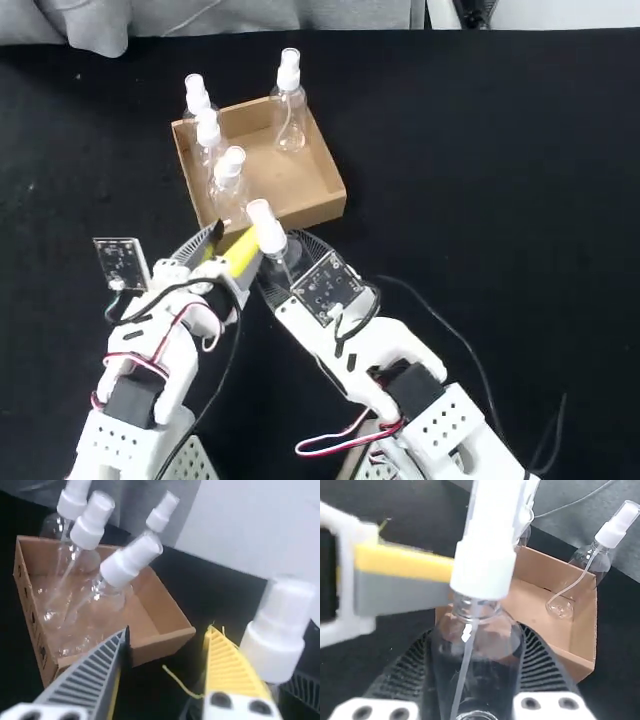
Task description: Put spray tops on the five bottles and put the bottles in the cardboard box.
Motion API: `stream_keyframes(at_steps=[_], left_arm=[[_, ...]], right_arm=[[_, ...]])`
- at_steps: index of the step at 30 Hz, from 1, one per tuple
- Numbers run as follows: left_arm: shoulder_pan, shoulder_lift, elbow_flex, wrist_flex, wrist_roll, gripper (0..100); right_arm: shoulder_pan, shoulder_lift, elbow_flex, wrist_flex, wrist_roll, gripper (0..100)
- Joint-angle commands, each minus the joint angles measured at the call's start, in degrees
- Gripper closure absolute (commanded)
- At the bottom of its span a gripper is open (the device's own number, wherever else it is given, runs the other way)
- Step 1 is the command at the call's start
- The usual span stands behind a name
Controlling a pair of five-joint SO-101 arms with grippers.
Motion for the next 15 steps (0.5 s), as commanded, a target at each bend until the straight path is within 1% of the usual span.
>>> stream_keyframes(at_steps=[1,15], left_arm=[[3.38,-0.70,-7.87,6.77,-0.70,77],[4.00,-0.79,-10.86,7.82,-0.26,77]], right_arm=[[-0.70,-1.71,-1.01,0.44,0.00,90.2],[-0.62,-1.63,-0.04,1.41,0.09,90.2]])
